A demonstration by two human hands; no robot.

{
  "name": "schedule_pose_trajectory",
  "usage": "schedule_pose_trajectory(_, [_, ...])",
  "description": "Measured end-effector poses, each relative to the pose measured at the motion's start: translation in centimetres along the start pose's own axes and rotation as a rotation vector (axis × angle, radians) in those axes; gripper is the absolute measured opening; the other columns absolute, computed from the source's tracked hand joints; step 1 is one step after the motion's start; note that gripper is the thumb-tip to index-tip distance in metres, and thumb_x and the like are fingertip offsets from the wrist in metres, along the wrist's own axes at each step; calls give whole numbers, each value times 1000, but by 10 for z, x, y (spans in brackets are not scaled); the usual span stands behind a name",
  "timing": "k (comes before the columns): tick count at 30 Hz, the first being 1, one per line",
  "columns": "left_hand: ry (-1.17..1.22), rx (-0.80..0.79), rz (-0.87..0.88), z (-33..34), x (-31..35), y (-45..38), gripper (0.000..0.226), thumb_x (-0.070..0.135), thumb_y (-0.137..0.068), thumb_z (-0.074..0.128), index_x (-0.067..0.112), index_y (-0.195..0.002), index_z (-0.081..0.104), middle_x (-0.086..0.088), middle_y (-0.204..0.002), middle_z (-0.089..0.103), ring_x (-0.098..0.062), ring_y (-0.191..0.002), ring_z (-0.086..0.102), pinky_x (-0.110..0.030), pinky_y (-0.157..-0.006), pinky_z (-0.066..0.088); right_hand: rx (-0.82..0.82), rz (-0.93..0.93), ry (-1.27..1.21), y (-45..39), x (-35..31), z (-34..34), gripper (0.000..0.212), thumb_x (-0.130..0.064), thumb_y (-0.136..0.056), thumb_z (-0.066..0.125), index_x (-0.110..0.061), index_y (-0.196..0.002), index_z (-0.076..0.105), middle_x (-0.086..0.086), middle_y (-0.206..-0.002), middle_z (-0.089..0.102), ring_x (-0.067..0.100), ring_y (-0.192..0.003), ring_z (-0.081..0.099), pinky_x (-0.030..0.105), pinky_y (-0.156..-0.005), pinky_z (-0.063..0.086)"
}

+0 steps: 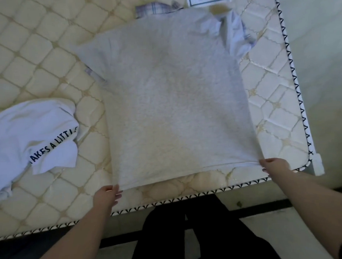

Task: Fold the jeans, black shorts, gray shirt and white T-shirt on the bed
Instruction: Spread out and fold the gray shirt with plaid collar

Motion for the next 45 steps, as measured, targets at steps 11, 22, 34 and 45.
schedule_pose_trajectory(11, [-539, 65, 55, 0, -38, -15, 43, 34, -95, 61, -1, -120, 64, -22, -112, 68, -37, -104, 63, -38, -92, 48, -57, 13, 418, 4, 34, 0, 37, -39, -95, 59, -13, -120, 68, 16, -117, 67, 35, -103, 63, 36, -87, 49])
schedule_pose_trajectory(22, [-528, 87, 14, 9, -47, -16, 32, 22, -95, 59, -3, -114, 67, -24, -114, 67, -39, -107, 63, -34, -85, 48, 0, -38, 407, -3, 40, 7, 26, -29, -90, 64, -12, -107, 74, 18, -113, 69, 35, -106, 63, 33, -86, 48])
schedule_pose_trajectory(34, [-659, 132, 56, 14, -42, 0, 42, 18, -92, 59, -13, -121, 57, -31, -122, 60, -44, -111, 57, -41, -93, 44, 72, -119, 443, -8, 21, 5, 40, -15, -94, 57, -10, -133, 51, 19, -128, 54, 37, -102, 60, 39, -79, 49])
schedule_pose_trajectory(45, [-516, 123, 373, 20, 99, 8, 31, 20, -93, 57, 8, -121, 57, -8, -86, 67, -26, -83, 62, -30, -69, 43, -16, -525, 126, 51, -154, 80, 31, -25, -97, 53, -17, -127, 57, 4, -119, 62, 17, -85, 58, 27, -64, 45])
Point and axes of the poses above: each hand's wrist, its own y-axis away from the middle knuckle, its own z-axis out of the palm, x = y × z, the point moved 3 cm from there along -y, towards the middle knuckle
